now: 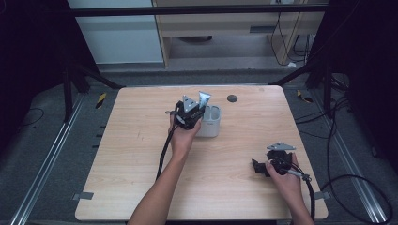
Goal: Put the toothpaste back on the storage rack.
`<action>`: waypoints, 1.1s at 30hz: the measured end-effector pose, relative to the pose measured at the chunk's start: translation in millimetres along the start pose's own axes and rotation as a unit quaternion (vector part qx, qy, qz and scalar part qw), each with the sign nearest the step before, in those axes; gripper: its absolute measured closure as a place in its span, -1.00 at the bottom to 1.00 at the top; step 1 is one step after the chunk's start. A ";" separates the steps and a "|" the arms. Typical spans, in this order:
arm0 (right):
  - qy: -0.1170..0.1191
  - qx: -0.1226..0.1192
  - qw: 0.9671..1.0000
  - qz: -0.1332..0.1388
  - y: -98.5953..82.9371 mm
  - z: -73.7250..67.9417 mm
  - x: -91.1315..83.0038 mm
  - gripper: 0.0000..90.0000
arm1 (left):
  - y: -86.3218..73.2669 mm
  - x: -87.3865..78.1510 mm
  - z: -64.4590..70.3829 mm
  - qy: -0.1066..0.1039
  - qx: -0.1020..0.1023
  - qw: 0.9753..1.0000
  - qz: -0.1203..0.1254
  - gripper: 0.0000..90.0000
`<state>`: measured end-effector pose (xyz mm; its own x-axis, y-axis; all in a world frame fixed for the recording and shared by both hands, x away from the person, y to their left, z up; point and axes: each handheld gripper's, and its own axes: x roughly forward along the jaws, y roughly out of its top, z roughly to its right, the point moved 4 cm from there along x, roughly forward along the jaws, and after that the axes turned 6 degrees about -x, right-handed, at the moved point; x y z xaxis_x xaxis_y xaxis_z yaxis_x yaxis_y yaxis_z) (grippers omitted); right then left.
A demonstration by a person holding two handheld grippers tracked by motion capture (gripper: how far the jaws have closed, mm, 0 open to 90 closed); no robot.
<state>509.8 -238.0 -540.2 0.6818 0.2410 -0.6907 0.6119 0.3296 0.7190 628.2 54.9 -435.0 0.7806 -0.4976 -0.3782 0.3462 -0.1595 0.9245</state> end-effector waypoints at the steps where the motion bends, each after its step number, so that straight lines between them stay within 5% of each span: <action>1: 0.000 0.000 1.000 0.000 0.0 0.0 0.0 -0.99 | 0.0 0.0 0.0 0.000 0.000 1.000 0.000 0.74; 20: 0.000 0.000 1.000 0.000 0.0 0.0 0.0 -0.99 | 8.1 9.4 11.5 -0.001 0.002 0.999 -0.041 0.69; 33: 0.000 0.000 1.000 0.000 0.0 0.0 -0.1 -0.99 | 8.6 9.1 8.8 0.000 -0.006 0.999 -0.046 0.68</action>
<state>509.8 -238.0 -540.1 0.6812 0.2413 -0.6912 0.6126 0.3292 0.7186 633.7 41.5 -430.0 0.7452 -0.4808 -0.4620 0.4226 -0.1953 0.8850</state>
